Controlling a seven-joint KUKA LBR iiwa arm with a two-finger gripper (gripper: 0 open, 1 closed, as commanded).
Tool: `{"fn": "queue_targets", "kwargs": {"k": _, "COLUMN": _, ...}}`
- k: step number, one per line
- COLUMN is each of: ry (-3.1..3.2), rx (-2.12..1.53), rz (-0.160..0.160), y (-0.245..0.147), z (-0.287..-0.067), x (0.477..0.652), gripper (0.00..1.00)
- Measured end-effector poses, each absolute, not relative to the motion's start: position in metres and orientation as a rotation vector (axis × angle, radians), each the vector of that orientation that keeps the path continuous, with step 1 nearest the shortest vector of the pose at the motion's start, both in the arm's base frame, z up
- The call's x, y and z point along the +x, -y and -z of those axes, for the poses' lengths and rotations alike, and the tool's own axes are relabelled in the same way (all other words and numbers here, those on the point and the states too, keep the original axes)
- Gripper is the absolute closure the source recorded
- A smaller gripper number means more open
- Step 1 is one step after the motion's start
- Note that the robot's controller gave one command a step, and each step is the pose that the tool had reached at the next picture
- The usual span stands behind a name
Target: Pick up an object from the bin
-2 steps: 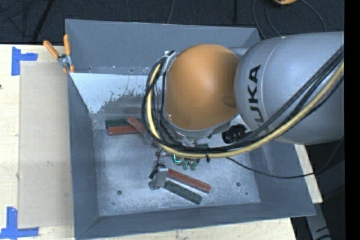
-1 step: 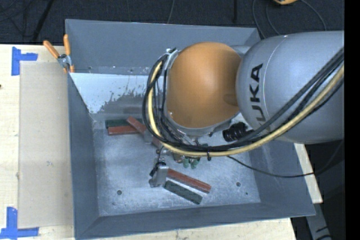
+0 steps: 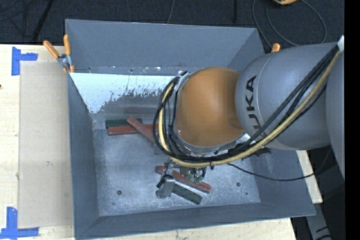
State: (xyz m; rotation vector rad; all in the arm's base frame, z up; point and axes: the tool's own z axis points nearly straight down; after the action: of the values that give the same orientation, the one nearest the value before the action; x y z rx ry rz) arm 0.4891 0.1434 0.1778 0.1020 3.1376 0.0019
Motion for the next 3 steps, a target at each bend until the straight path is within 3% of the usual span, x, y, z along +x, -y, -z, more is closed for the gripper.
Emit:
{"fn": "queue_targets", "kwargs": {"k": 1, "ry": -3.145, "rx": -0.044, "rz": 0.001, "y": -0.082, "z": -0.159, "x": 0.485, "gripper": 0.00}}
{"fn": "queue_targets", "kwargs": {"k": 2, "ry": -3.143, "rx": 0.035, "rz": 0.001, "y": -0.053, "z": -0.143, "x": 0.502, "gripper": 0.00}}
{"fn": "queue_targets", "kwargs": {"k": 3, "ry": -3.124, "rx": 0.280, "rz": -0.002, "y": -0.047, "z": -0.094, "x": 0.482, "gripper": 0.00}}
